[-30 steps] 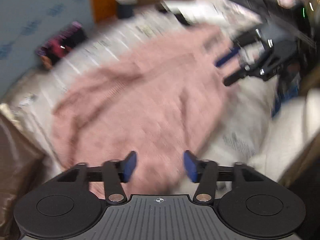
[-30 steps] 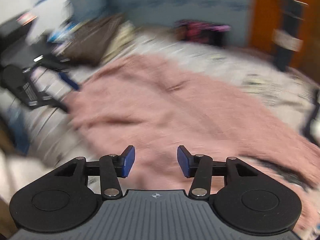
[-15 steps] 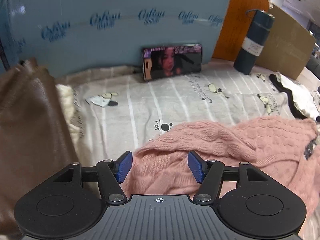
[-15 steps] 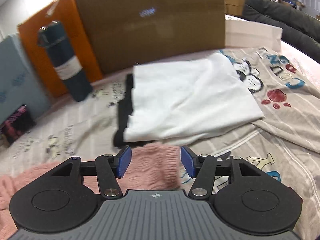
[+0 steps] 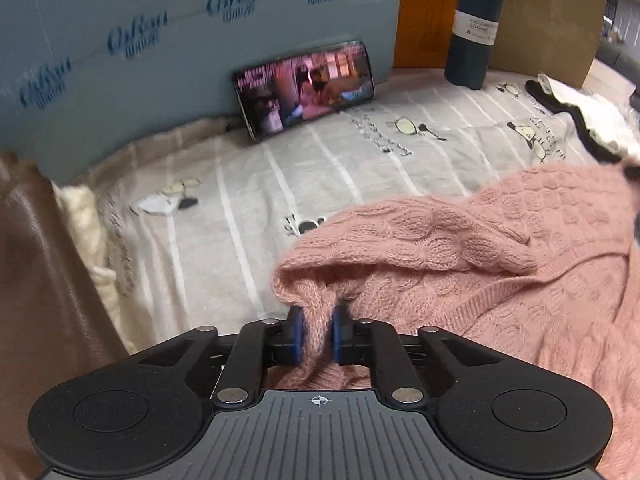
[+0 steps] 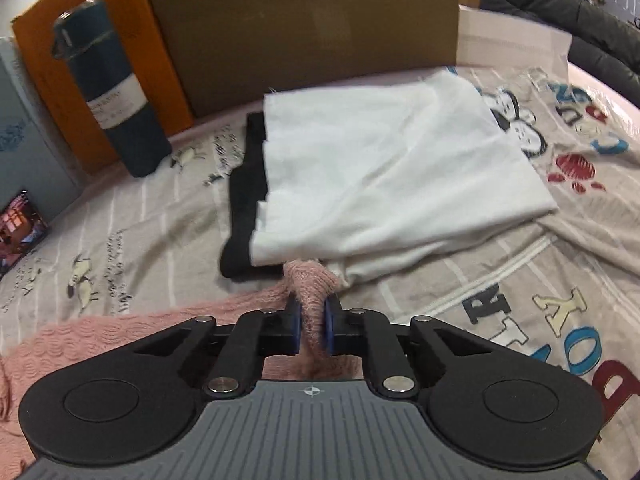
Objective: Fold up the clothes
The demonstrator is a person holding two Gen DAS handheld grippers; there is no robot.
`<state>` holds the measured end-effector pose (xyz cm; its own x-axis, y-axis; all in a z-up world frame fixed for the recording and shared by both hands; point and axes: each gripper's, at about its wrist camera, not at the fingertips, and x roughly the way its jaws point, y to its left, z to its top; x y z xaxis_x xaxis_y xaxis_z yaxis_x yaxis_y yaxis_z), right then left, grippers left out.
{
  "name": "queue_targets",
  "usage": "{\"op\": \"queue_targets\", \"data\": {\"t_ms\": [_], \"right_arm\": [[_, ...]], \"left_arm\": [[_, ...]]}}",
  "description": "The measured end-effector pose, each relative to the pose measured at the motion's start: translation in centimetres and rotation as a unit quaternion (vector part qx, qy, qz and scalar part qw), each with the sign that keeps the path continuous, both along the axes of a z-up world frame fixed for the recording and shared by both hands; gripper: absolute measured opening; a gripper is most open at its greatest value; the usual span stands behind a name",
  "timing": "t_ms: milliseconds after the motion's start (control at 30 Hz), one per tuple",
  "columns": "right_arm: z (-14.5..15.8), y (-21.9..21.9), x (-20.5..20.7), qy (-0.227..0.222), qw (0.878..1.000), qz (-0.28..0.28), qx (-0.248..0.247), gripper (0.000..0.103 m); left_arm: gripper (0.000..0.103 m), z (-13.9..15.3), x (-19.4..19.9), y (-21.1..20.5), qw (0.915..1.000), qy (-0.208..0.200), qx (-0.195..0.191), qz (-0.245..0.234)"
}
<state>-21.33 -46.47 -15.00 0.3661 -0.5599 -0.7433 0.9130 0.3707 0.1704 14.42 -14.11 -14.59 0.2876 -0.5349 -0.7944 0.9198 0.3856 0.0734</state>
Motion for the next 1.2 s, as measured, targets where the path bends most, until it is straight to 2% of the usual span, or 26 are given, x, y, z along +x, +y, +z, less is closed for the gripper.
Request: {"op": "queue_targets", "data": {"t_ms": [100,200,333,433,600,767,800,867,933,1033,1067,1133,1167,1200], "right_arm": [[2.3,1.3,0.5,-0.013,0.998,0.049,-0.034,0.008],[4.6,2.2,1.5,0.006,0.991,0.093,-0.094,0.007],[7.0,0.7,1.1,-0.024,0.988,0.072,-0.137,0.007],[6.8,-0.8,1.7,-0.007,0.986,0.073,-0.152,0.007],[3.7,-3.0,3.5,0.032,0.989,0.078,-0.125,0.007],[1.7,-4.0,4.6,0.068,0.989,0.078,-0.105,0.011],[1.7,-3.9,4.6,0.07,0.989,0.078,-0.105,0.016],[2.1,-3.6,4.2,0.07,0.989,0.074,-0.109,0.025],[3.0,-3.0,3.3,0.062,0.99,0.061,-0.114,0.034],[4.5,-1.9,1.2,0.044,0.992,0.035,-0.113,0.044],[4.9,-1.3,0.4,0.039,0.993,0.026,-0.11,0.046],[5.2,-0.2,-1.4,0.032,0.995,0.007,-0.099,0.058],[5.1,0.4,-2.4,0.029,0.996,-0.002,-0.09,0.062],[5.0,0.9,-3.3,0.027,0.996,-0.011,-0.08,0.066]], "left_arm": [[0.011,0.7,-1.4,0.2,0.9979,-0.064,0.008,0.006],[0.011,1.3,-2.4,0.0,0.9933,-0.115,0.01,0.007],[0.011,2.4,-2.1,-0.2,0.9876,-0.153,-0.003,0.033],[0.011,2.5,-1.6,-0.5,0.9835,-0.174,-0.006,0.047],[0.012,0.5,-0.4,-1.7,0.9866,-0.156,0.011,0.047],[0.027,-0.9,0.1,-2.3,0.9872,-0.148,0.031,0.049],[0.03,-0.9,0.2,-2.2,0.9874,-0.147,0.031,0.051],[0.054,-0.2,0.1,-1.8,0.9871,-0.148,0.023,0.056],[0.06,0.8,-0.5,-1.0,0.9861,-0.154,0.013,0.06],[0.06,2.3,-1.7,0.2,0.9849,-0.162,-0.003,0.061],[0.06,2.8,-2.5,0.6,0.986,-0.157,-0.011,0.055],[0.063,3.7,-4.3,1.2,0.9893,-0.137,-0.032,0.04],[0.069,4.1,-5.2,1.5,0.9917,-0.118,-0.041,0.028],[0.069,4.3,-6.2,1.6,0.9938,-0.097,-0.051,0.015]]}}
